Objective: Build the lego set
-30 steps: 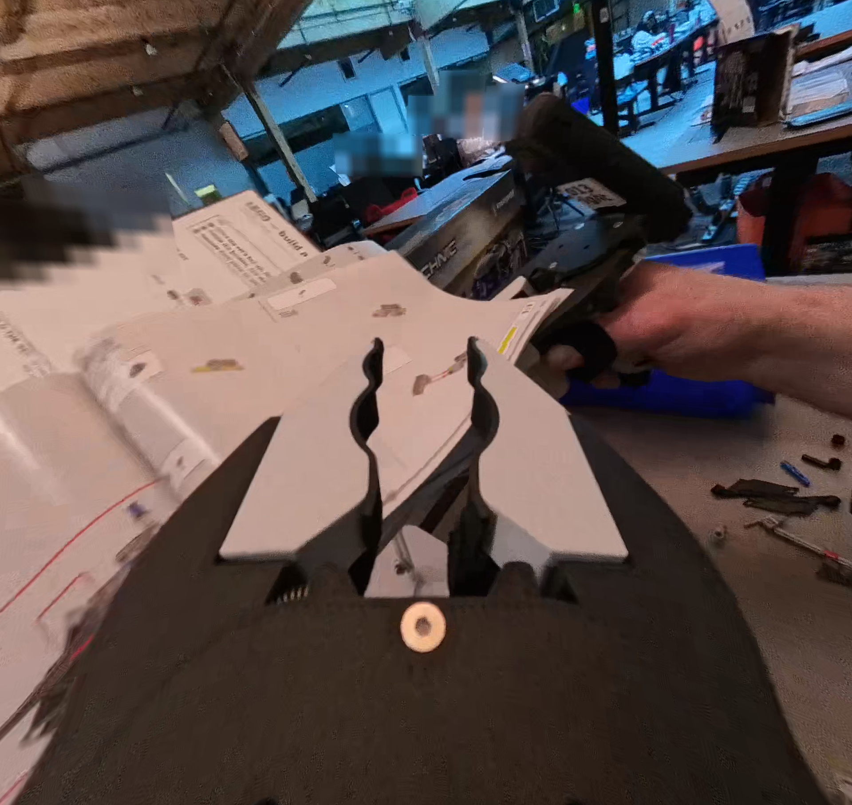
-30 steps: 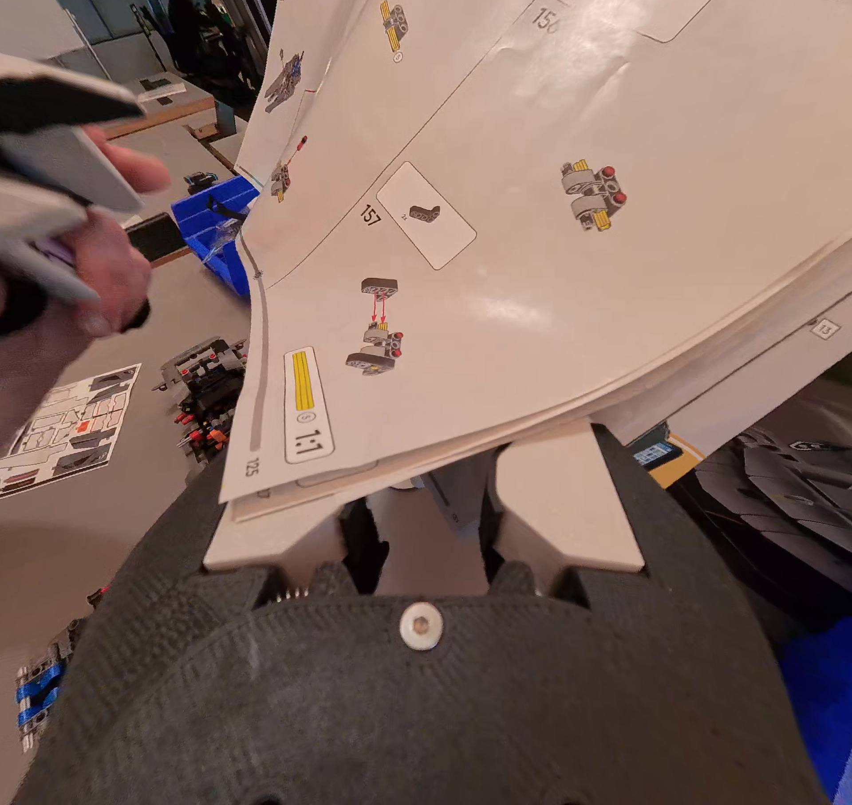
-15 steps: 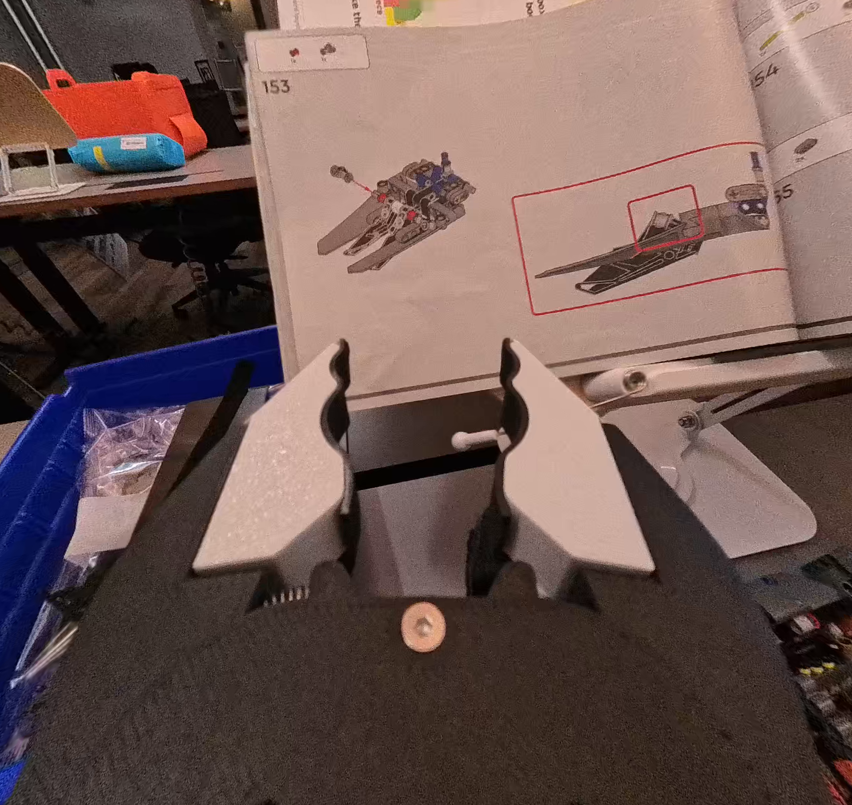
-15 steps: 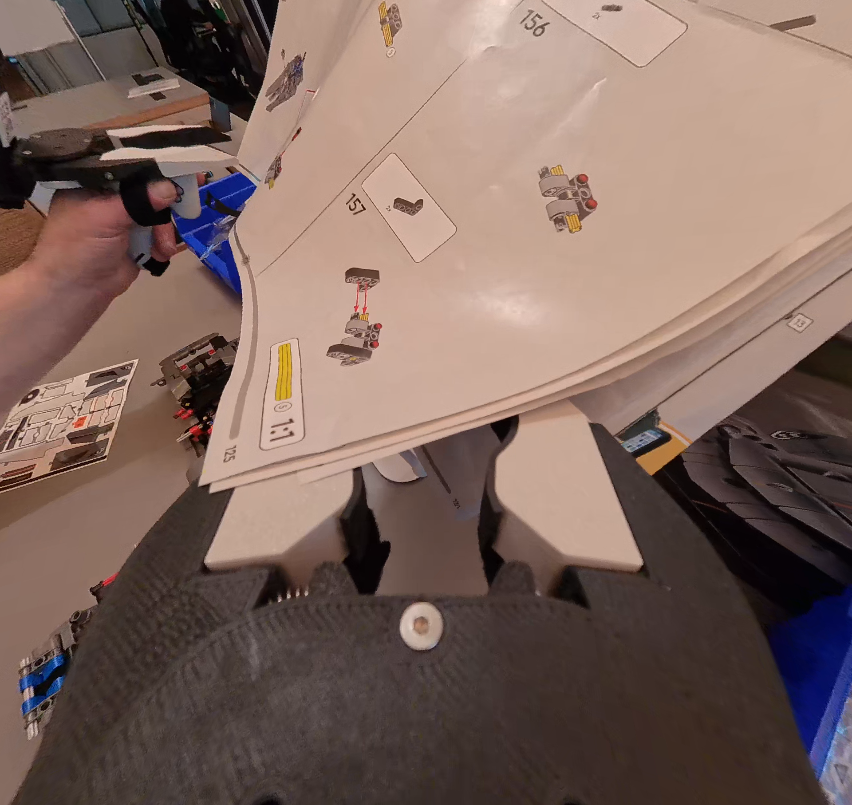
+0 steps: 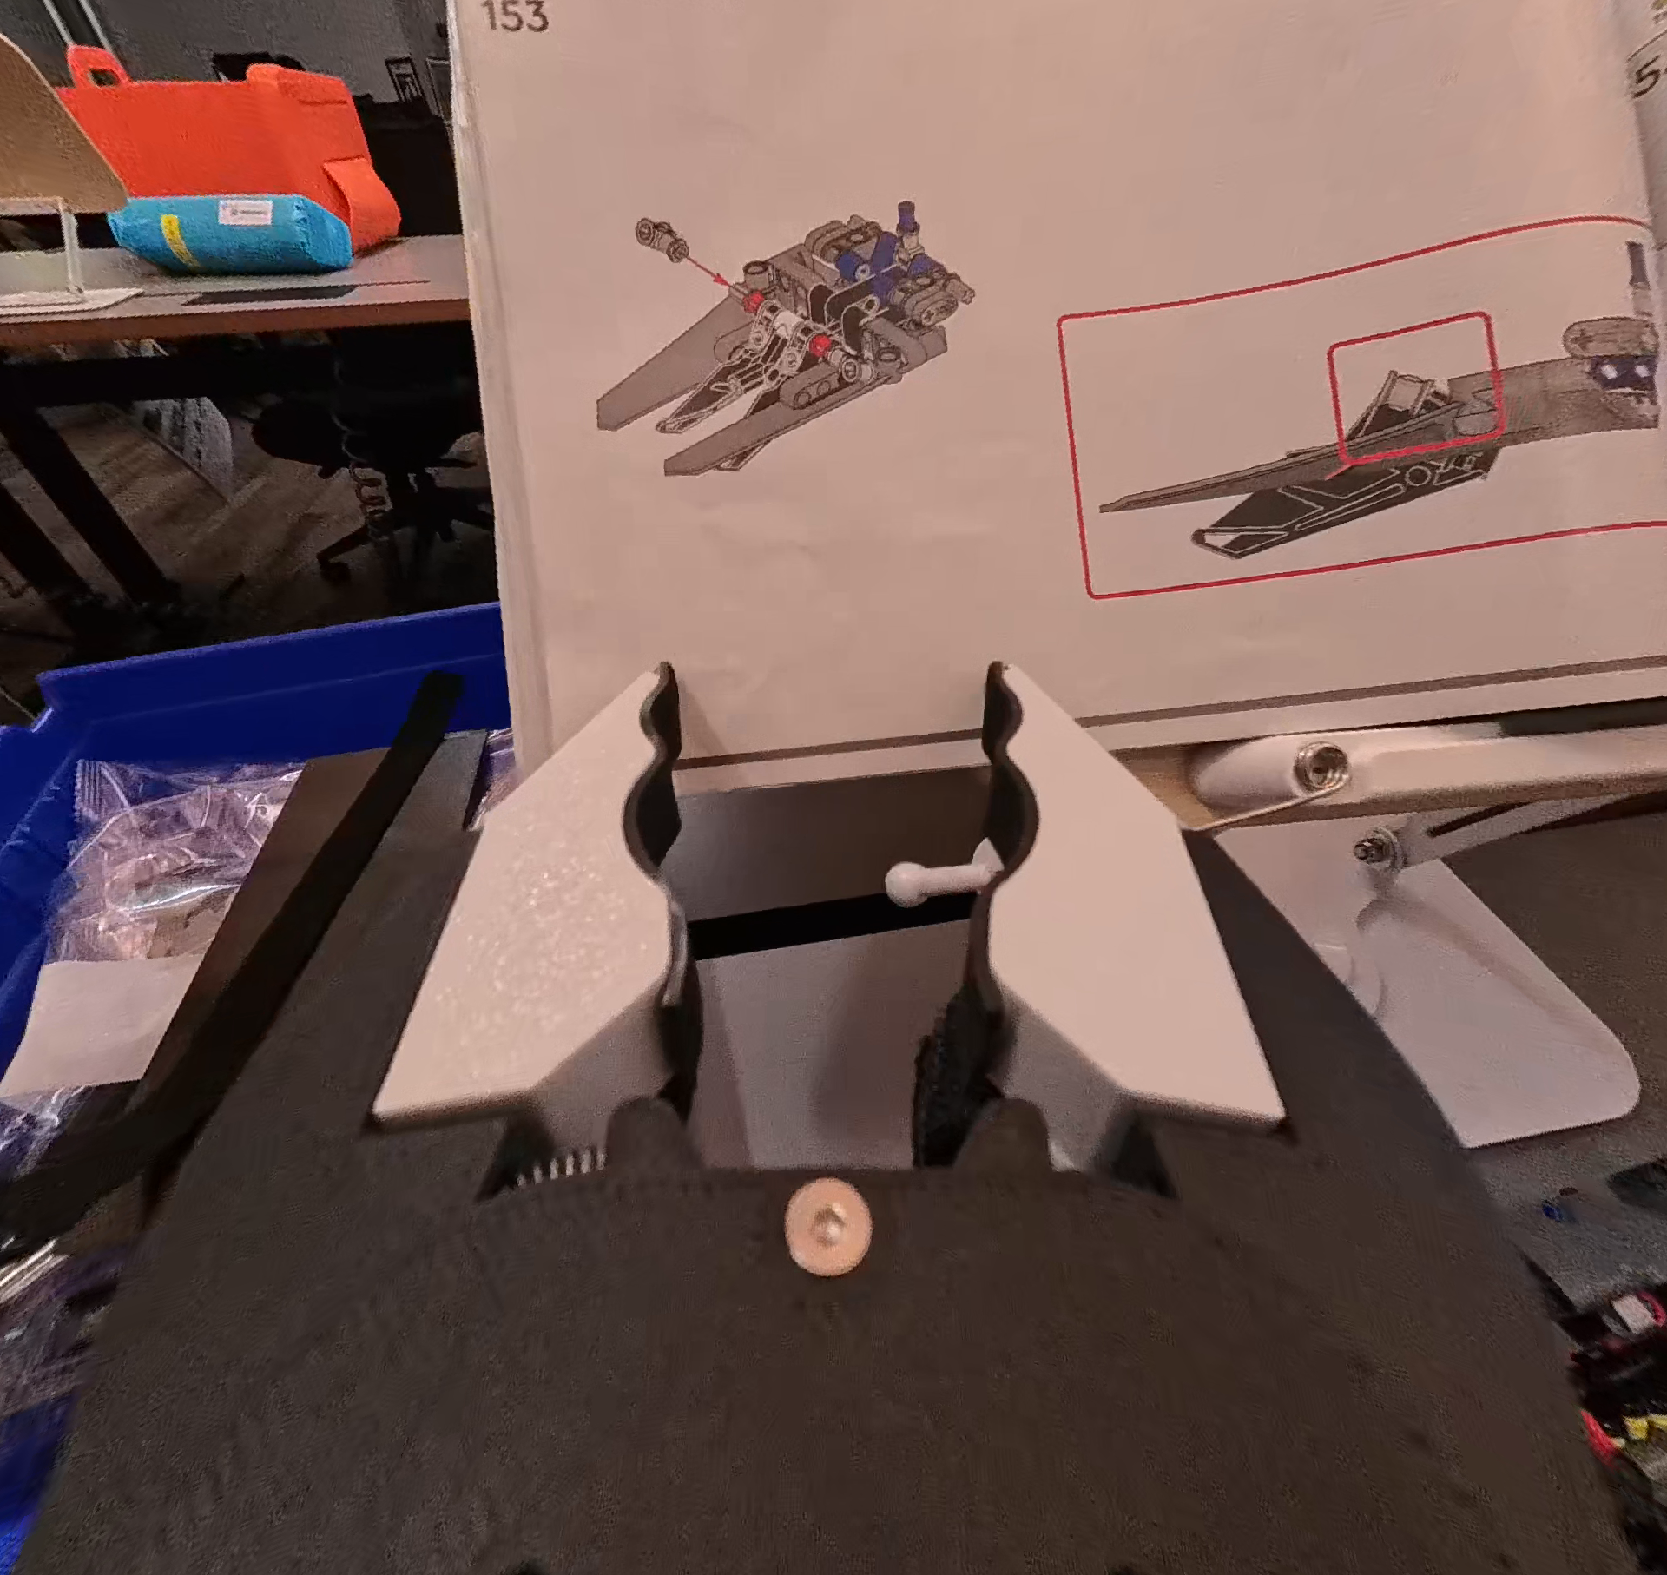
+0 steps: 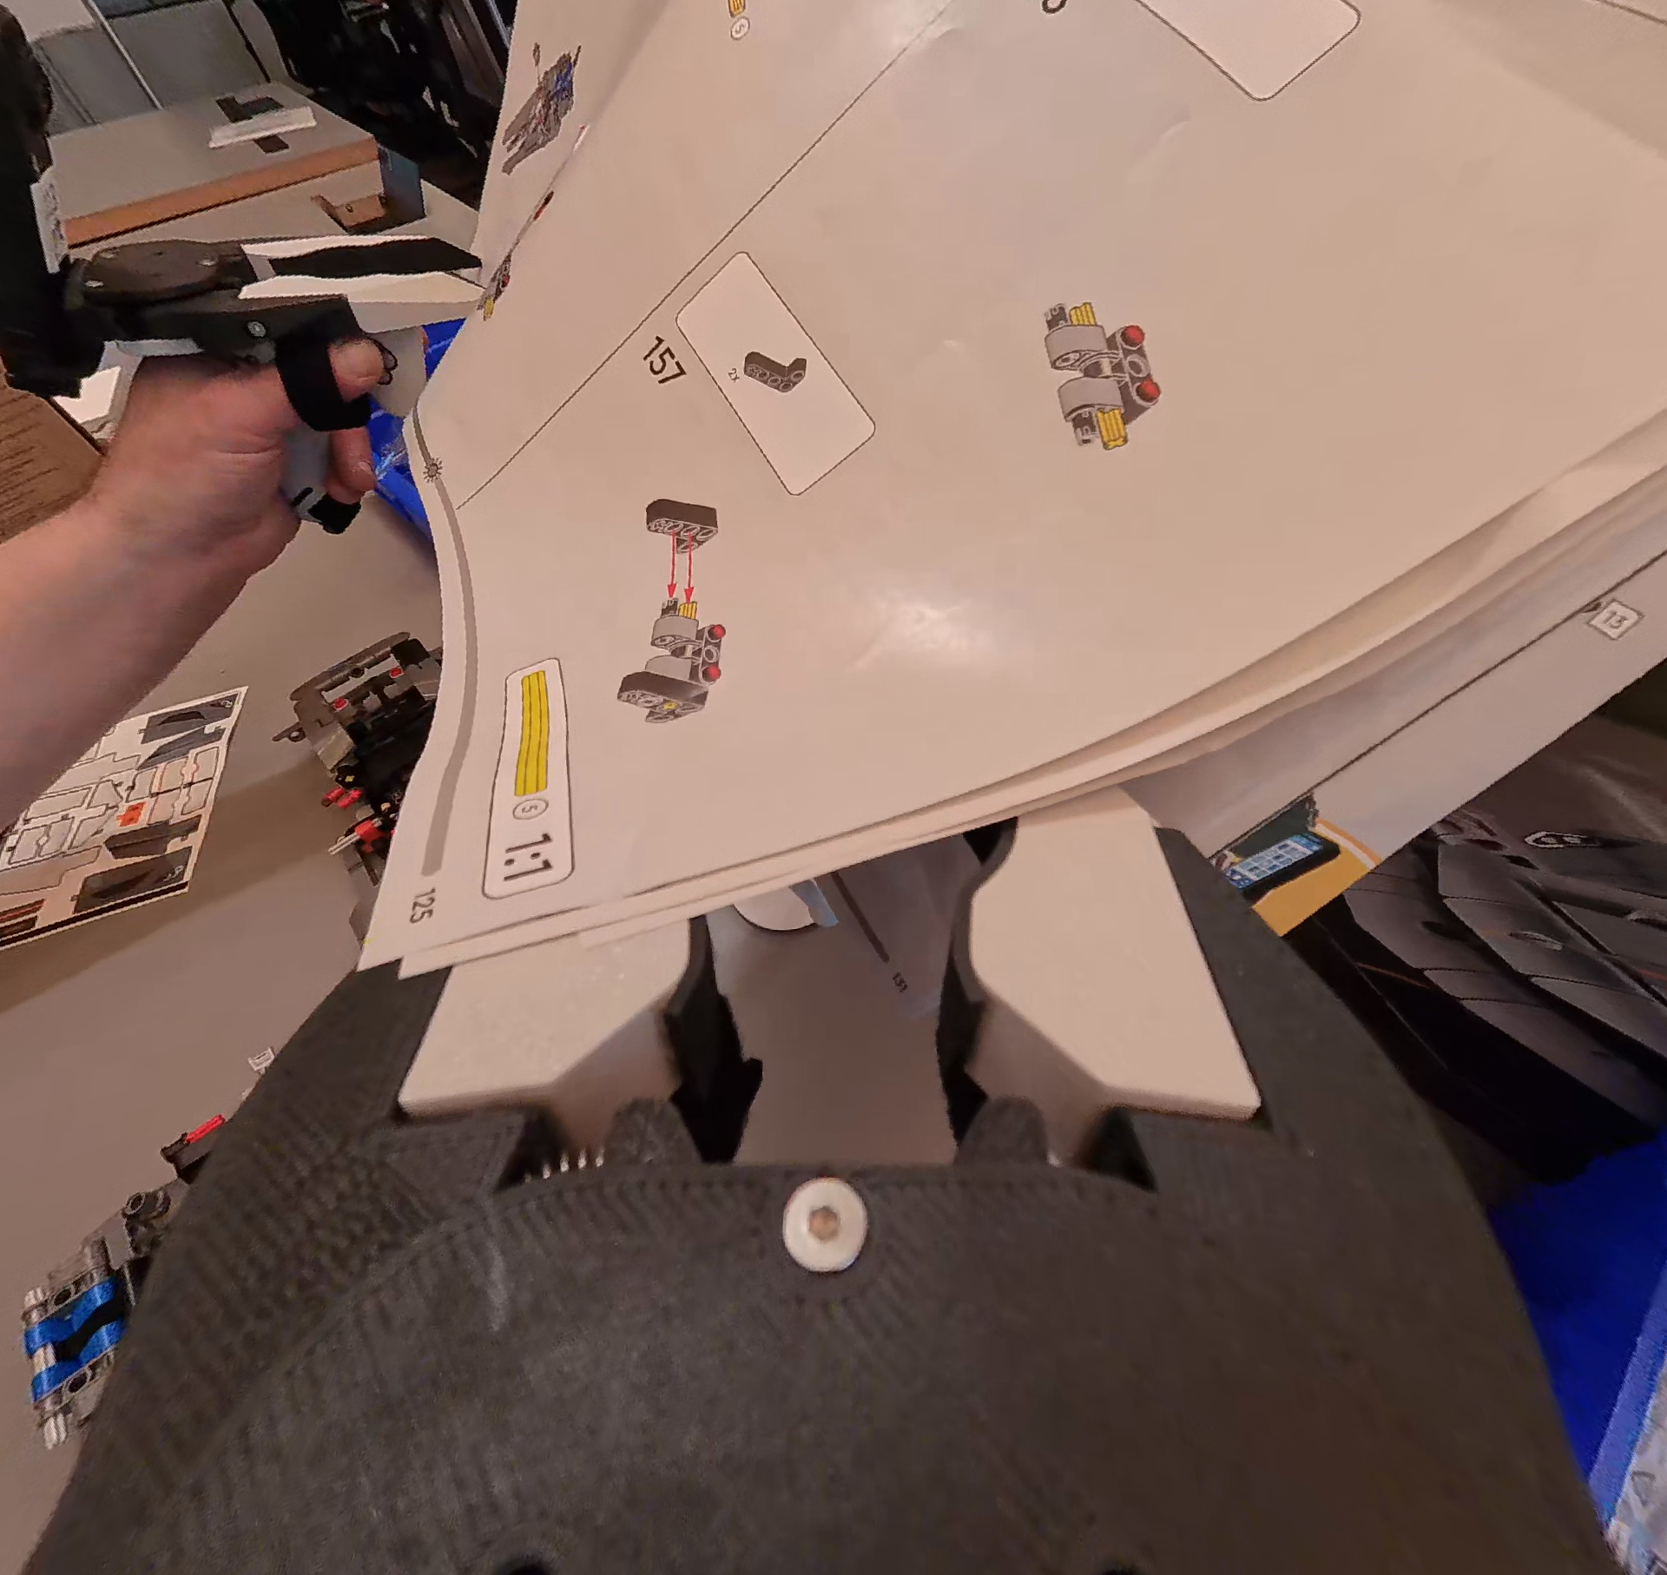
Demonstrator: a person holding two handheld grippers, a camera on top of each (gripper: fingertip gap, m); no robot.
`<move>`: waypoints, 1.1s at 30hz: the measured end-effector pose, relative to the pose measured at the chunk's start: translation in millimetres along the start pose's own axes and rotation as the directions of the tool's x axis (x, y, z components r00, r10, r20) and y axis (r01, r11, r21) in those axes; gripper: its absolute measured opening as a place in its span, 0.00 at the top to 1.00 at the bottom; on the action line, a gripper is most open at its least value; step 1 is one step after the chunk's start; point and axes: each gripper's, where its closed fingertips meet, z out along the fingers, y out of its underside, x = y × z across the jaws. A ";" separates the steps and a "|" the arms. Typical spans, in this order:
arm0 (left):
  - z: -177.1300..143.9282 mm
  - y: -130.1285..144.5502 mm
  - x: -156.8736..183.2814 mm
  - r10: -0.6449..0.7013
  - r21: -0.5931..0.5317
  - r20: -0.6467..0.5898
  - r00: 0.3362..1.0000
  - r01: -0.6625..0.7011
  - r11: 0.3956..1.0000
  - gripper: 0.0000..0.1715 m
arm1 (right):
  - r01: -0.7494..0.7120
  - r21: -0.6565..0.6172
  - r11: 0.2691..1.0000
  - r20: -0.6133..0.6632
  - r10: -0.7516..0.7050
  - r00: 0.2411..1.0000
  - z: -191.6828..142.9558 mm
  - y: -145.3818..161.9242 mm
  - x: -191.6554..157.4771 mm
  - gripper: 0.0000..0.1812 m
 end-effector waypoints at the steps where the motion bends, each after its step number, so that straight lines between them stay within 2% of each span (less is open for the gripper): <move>1: 0.2 0.1 -0.7 0.001 -0.001 0.004 1.000 -0.001 1.000 0.62 | 0.000 -0.001 1.000 -0.001 0.000 1.000 0.3 0.2 -0.2 0.70; 17: 3.8 -2.5 1.6 -0.011 0.015 0.015 1.000 0.010 1.000 0.68 | 0.004 -0.007 1.000 -0.007 -0.004 1.000 0.3 -2.0 -1.0 0.70; 33: 6.3 -6.2 5.8 0.002 0.030 0.022 1.000 -0.002 1.000 0.79 | -0.003 0.001 1.000 -0.005 0.003 1.000 -0.8 -2.4 0.8 0.70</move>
